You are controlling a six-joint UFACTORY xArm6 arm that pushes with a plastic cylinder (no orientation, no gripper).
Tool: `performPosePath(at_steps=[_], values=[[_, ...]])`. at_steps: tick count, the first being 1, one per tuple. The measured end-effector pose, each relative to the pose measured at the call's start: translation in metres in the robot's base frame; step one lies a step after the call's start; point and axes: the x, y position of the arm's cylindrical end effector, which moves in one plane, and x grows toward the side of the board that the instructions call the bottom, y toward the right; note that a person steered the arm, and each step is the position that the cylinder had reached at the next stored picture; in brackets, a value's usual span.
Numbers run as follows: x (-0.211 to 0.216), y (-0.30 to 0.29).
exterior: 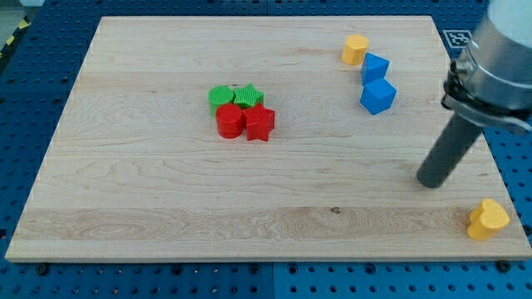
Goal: Place the blue triangle above the blue cube
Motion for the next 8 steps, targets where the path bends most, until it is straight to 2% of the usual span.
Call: performPosePath(at_steps=[1,2,4,5,8], values=[[-0.045,-0.001],[-0.068,0.017],[-0.186,0.028],[-0.219,0.023],[-0.173,-0.013]])
